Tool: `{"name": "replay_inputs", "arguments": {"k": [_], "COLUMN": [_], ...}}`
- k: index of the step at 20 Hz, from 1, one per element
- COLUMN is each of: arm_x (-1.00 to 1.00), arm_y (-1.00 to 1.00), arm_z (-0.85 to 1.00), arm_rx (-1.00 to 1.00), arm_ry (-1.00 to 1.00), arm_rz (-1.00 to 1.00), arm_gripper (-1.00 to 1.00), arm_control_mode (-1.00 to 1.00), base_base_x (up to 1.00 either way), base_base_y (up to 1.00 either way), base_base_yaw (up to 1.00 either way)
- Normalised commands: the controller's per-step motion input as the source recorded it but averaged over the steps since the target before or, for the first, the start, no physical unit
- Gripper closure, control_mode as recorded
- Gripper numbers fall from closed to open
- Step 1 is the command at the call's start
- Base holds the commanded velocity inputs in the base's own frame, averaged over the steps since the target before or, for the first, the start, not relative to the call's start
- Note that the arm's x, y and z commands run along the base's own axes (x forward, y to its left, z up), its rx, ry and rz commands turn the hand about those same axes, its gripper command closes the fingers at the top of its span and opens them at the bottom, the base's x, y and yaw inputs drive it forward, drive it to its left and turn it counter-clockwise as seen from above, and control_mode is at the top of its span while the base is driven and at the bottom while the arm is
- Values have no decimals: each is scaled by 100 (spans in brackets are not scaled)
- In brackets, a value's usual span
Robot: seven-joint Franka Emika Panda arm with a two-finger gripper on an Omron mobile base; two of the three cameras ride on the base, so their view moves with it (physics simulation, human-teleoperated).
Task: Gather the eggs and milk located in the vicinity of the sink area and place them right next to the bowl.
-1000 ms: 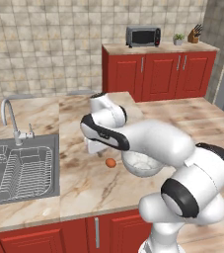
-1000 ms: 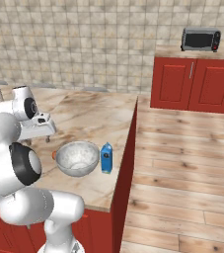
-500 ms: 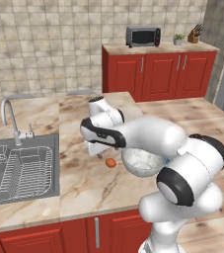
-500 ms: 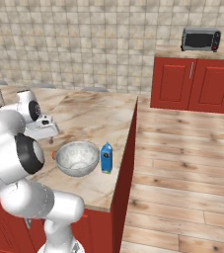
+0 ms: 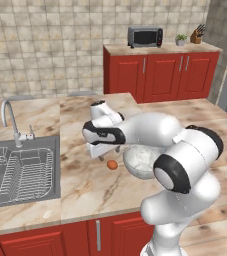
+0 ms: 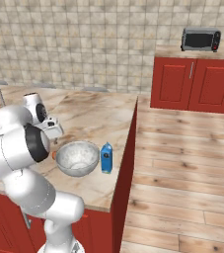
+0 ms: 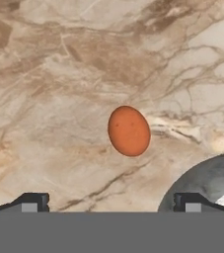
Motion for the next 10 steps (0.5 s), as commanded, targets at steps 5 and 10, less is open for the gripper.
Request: {"name": "replay_inputs", "arguments": {"k": [5,10], "arm_x": [39,23], "arm_y": [0,0], "arm_z": [-24,-25], "arm_rx": [0,0], "arm_ry": [0,0], "arm_rz": [1,1], "arm_gripper": [-100,-100], "arm_control_mode": [-100,-100], "base_base_x": [0,0], "base_base_y": [0,0], "base_base_yaw": [0,0]}}
